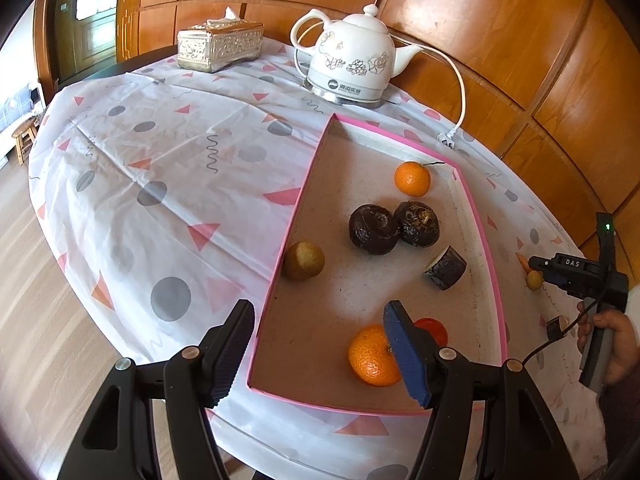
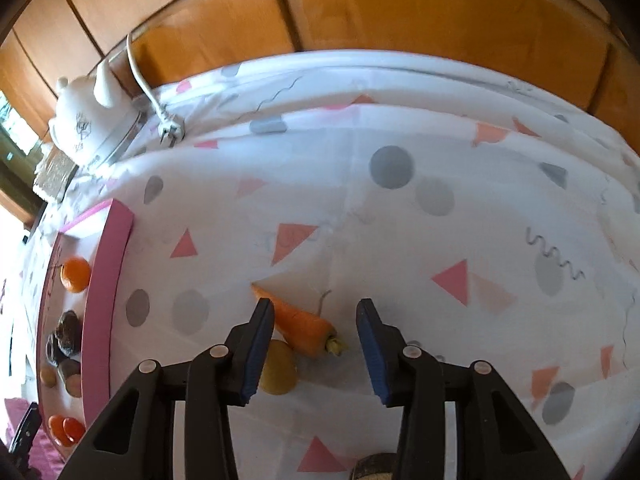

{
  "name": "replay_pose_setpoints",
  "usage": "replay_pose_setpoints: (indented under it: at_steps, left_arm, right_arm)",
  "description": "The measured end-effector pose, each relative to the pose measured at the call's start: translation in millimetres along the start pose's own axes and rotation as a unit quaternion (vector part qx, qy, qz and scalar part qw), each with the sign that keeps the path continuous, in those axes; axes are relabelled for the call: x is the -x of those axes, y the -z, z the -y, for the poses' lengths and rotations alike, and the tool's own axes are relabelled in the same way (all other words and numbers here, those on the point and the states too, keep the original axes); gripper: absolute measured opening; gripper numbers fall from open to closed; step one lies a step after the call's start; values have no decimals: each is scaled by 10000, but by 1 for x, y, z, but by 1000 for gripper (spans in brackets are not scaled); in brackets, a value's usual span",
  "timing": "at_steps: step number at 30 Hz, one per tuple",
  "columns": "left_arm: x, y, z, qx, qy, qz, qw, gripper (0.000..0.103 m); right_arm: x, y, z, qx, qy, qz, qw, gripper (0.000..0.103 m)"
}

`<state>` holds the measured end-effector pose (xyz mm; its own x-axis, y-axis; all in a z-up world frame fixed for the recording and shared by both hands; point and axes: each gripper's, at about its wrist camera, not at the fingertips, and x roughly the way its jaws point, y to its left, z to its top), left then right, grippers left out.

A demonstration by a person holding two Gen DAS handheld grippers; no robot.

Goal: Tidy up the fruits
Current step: 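Close the right gripper around the middle of the carrot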

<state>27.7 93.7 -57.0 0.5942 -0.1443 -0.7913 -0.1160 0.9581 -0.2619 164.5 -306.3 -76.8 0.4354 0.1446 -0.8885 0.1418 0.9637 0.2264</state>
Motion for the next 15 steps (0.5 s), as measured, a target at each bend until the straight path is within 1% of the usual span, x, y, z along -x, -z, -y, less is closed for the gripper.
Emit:
replay_pose_setpoints:
  at_steps: [1,4,7,11,15]
  left_arm:
    - [-1,0,0,14,12,-20,10000,68]
    - [-2,-1,1,23,29,-23,10000,69]
    - [-2,-1,1,29,45,-30,10000,69]
    - [0,-1,1,25,42,-6,10000,69]
    - [4,0,0,46,47,18,10000,69]
  right_arm:
    - [-5,-1,-1,51,-179,-222,9996,43]
    - [-5,1,-9,359,-214,-313,9986,43]
    - [-6,3,-14,619,-151,-368,9973,43]
    - [-6,5,-19,805,-12,-337,9962,43]
    - [-3,9,-23,938,100,-203,9953,41]
